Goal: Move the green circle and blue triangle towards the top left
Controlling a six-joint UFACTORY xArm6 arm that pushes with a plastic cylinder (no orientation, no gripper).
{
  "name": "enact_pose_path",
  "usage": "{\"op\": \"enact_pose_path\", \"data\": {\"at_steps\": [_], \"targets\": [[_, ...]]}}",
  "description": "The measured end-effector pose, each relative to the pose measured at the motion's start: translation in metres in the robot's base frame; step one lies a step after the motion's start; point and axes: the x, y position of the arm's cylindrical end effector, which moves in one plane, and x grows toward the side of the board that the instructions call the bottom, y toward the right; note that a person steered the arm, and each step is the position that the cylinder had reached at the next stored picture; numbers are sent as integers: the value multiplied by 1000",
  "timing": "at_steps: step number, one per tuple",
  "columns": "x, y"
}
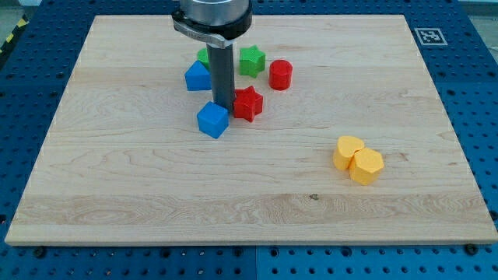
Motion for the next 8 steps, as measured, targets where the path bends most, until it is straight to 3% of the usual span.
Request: {"op": "enact_pose_path", "data": {"at_steps": [1,4,6,8], "targets": [[-45,0],[-89,-1],[-63,-5],[-75,-10]]}}
